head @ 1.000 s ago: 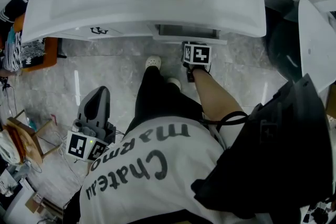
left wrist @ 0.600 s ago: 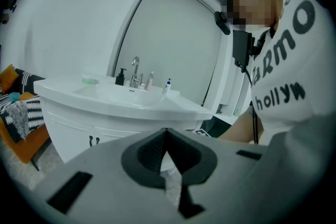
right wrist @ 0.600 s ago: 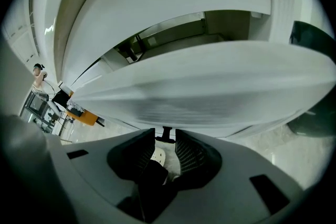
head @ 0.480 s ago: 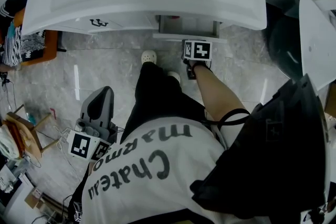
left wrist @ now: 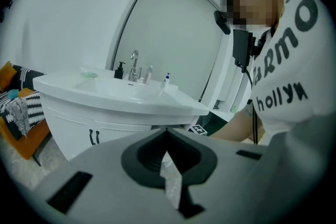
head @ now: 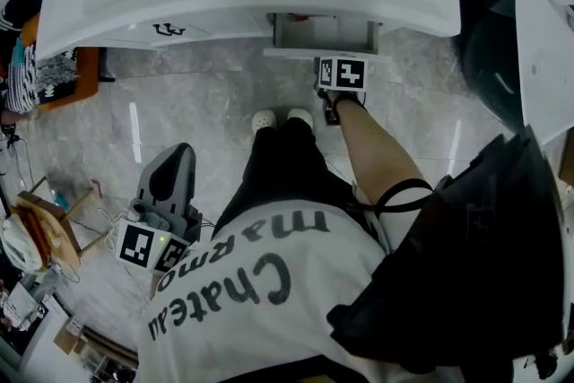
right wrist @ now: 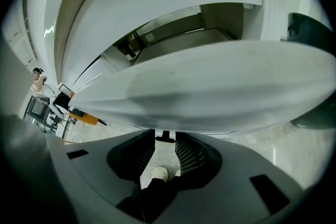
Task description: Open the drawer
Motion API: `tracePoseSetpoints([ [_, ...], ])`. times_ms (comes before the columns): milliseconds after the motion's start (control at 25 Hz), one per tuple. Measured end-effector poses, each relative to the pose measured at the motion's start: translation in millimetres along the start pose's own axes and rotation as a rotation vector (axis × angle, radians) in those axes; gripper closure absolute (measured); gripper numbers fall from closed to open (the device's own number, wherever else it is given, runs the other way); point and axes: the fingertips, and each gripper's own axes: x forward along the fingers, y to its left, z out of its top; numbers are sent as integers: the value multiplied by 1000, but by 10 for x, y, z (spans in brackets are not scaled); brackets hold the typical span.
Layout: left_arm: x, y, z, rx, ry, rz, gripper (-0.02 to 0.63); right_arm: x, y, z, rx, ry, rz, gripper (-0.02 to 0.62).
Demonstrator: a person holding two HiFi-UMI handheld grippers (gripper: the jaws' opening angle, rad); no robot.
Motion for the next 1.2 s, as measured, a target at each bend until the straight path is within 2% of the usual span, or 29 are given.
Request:
tracePoseSetpoints([
  [200, -61, 124, -56, 50, 10, -13, 600, 9, -21, -4, 6, 10, -16, 468],
  [400, -140, 146, -28, -3, 8, -3, 600, -24, 15, -15, -2, 5, -27, 469],
  [1200, -167, 263, -35, -5, 2, -11, 600, -64, 2, -72, -26, 9, -66, 472],
])
